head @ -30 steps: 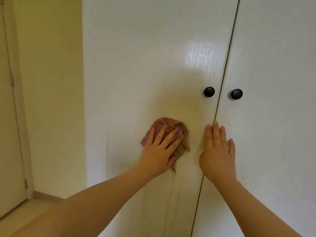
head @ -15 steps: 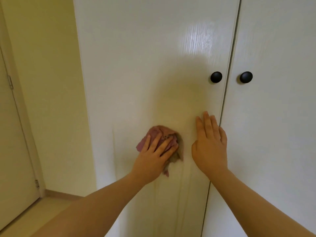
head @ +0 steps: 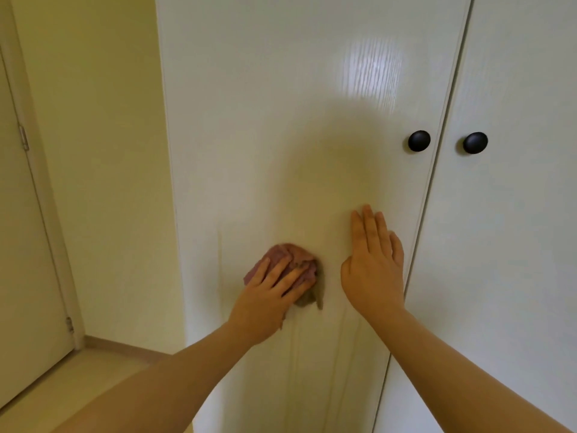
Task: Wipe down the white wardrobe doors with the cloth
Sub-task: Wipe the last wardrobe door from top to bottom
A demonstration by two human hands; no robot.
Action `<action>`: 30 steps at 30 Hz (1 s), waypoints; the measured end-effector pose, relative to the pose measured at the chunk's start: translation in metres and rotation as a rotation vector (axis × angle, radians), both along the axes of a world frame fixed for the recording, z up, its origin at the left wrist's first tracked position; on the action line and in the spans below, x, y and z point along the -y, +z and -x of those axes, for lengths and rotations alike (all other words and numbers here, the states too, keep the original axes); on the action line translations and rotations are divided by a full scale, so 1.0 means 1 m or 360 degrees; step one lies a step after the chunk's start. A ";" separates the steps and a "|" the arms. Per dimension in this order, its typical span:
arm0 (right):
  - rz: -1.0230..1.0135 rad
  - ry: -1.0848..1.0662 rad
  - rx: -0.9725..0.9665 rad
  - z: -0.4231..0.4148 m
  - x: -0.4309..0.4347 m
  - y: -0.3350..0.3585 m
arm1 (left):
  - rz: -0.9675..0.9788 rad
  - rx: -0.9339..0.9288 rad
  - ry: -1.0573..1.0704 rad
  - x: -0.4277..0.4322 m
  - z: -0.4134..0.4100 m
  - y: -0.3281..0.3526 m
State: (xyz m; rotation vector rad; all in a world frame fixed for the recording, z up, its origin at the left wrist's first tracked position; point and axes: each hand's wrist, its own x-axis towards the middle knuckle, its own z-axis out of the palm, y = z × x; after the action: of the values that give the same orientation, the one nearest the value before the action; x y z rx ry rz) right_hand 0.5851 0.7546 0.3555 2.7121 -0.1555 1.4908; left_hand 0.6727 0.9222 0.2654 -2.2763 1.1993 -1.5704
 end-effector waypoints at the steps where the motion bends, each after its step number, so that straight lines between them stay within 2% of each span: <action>1: -0.0006 0.0001 0.0016 -0.001 -0.002 0.002 | 0.0009 0.0014 0.0011 -0.003 -0.003 0.009; 6: 0.0048 0.0010 0.0119 -0.011 -0.024 -0.002 | 0.0643 -0.0157 0.0159 -0.014 -0.018 0.064; 12: 0.0163 0.0014 0.0144 -0.027 -0.055 -0.009 | 0.0414 -0.0153 0.0129 -0.052 -0.026 0.002; 14: 0.0190 0.0018 0.0152 -0.028 -0.061 -0.005 | 0.0350 -0.0121 0.0120 -0.068 -0.032 0.009; 18: 0.0142 -0.0022 0.0198 -0.035 -0.068 0.007 | 0.0685 -0.0132 0.0179 -0.074 -0.043 0.067; 20: 0.0096 -0.0041 0.0218 -0.042 -0.072 0.007 | 0.0781 -0.0165 0.0148 -0.068 -0.045 0.065; 22: 0.0079 -0.0069 0.0240 -0.046 -0.075 0.003 | 0.0690 -0.0183 0.0097 -0.069 -0.041 0.029; 25: 0.0091 -0.0099 0.0216 -0.048 -0.079 -0.005 | 0.0387 -0.0240 0.0148 -0.090 -0.034 -0.023; 27: 0.0069 -0.0099 0.0211 -0.049 -0.081 -0.006 | 0.0298 -0.0178 0.0076 -0.101 -0.037 -0.013; 30: -0.0002 -0.0050 0.0212 -0.052 -0.083 -0.009 | 0.0462 -0.0169 0.0048 -0.097 -0.043 0.043</action>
State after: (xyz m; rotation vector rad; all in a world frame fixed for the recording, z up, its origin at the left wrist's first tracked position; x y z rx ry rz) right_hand 0.6366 0.8378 0.3466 2.5984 -0.2022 1.6627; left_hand 0.7152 1.0193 0.3086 -2.5707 1.0098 -1.7321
